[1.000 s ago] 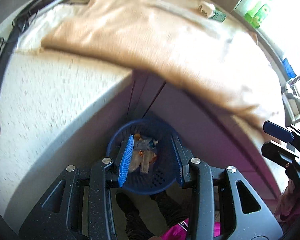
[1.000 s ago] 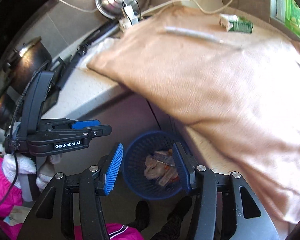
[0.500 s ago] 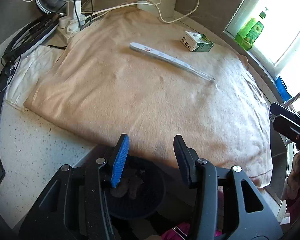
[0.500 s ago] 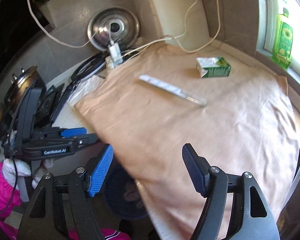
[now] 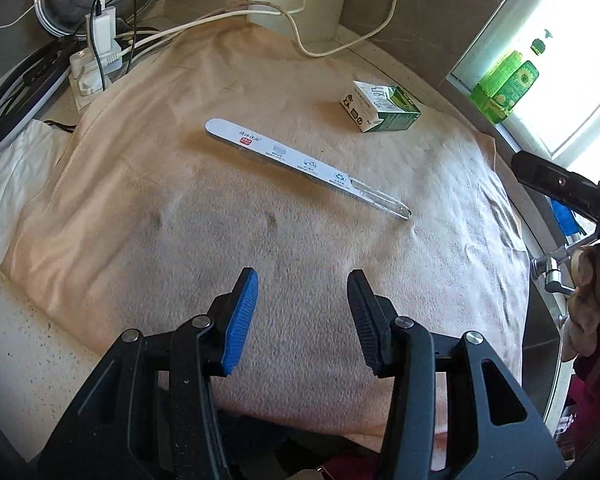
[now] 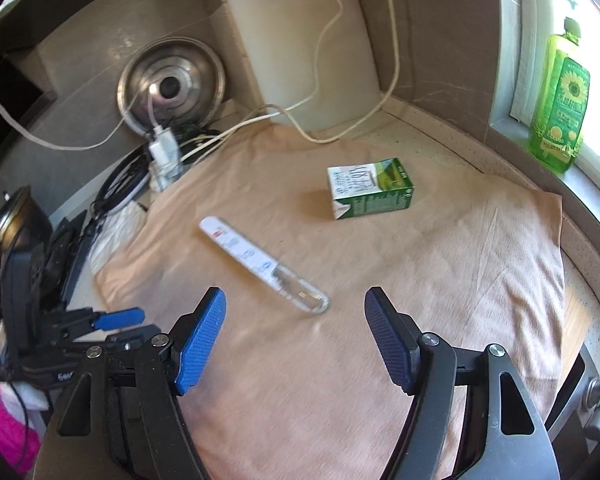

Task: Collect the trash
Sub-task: 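Lower the open right tool around the green-white juice carton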

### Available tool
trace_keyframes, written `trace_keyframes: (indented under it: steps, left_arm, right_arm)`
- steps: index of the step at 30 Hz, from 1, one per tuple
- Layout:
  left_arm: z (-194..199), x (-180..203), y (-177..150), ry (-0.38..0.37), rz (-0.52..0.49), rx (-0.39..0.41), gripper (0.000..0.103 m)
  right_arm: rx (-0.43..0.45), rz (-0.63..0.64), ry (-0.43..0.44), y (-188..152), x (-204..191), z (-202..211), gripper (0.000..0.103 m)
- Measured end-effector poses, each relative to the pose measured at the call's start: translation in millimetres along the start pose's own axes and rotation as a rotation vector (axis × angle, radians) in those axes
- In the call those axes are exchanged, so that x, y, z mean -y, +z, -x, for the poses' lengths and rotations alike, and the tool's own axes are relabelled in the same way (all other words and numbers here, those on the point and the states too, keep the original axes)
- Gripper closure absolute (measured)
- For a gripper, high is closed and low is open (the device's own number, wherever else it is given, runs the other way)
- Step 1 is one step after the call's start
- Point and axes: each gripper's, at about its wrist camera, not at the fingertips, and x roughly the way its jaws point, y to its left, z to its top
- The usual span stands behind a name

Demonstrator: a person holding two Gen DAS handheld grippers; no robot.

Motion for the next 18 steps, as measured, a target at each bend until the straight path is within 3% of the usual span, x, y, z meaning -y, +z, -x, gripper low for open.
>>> trace_keyframes:
  steps: [9, 18]
  left_arm:
    - [-23, 7, 30, -0.034, 0.062, -0.014, 0.056]
    - [-50, -10, 54, -0.085, 0.201, -0.039, 0.056]
  right_arm:
    - [-0.052, -0.323, 0.02, 47, 56, -47, 0.025]
    - [-0.103, -0.605, 0.035, 77, 88, -105, 0.025]
